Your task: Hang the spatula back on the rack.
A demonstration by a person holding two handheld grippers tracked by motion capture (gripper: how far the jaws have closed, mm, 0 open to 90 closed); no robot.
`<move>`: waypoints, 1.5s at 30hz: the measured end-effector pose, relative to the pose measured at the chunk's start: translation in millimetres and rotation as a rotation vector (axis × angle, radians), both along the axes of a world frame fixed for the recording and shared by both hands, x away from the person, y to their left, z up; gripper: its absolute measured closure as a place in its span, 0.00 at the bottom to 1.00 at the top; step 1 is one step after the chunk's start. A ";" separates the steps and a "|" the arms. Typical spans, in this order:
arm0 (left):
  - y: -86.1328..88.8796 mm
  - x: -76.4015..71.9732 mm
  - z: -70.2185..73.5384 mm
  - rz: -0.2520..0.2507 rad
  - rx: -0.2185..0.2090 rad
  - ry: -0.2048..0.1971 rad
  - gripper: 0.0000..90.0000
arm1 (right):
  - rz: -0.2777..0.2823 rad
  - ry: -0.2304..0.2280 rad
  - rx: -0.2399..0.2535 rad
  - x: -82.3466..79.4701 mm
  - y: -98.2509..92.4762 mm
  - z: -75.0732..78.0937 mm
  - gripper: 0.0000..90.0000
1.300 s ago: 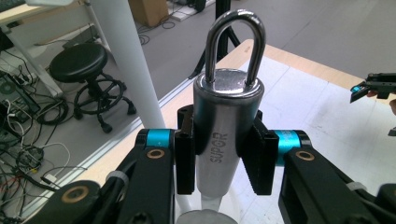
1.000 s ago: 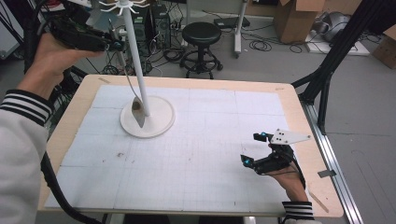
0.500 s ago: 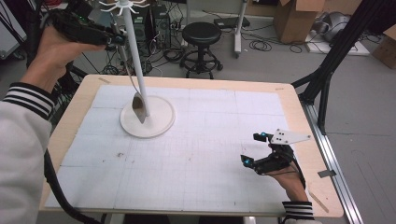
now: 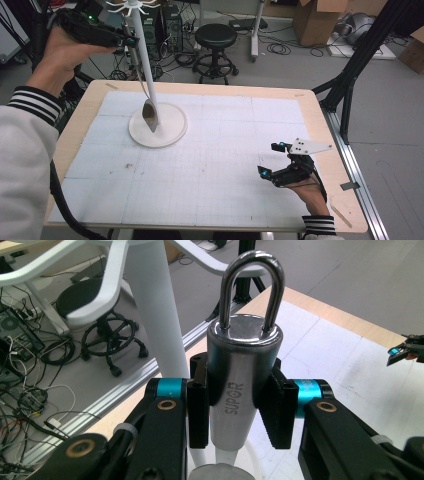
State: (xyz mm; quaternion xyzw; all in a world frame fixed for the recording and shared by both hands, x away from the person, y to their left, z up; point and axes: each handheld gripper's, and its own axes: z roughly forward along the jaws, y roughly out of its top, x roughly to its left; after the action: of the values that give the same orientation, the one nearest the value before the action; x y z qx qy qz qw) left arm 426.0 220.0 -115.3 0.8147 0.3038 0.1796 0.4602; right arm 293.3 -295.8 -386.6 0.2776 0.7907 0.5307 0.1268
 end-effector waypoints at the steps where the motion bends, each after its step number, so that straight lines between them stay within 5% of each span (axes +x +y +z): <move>1: -0.4 0.0 0.2 0.000 -0.002 0.000 0.76 | -0.001 -0.001 0.000 0.1 0.1 -0.1 0.00; 37: -5.1 11.4 -3.7 0.050 0.029 0.003 0.75 | -0.002 0.012 -0.004 2.0 -1.4 -2.8 0.00; 43: -1.0 -0.2 -2.5 0.058 0.034 -0.040 0.46 | -0.004 0.011 0.001 1.4 -1.5 -2.5 0.00; 45: 3.0 -9.6 -8.4 0.055 -0.008 -0.082 0.40 | -0.002 0.011 -0.001 1.3 -1.3 -2.4 0.00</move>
State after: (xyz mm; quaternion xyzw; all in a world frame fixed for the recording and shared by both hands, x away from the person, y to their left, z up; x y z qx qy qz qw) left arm 416.4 223.0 -123.7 0.7961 0.3077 0.2244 0.4704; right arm 294.7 -297.1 -389.0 0.2811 0.7914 0.5287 0.1231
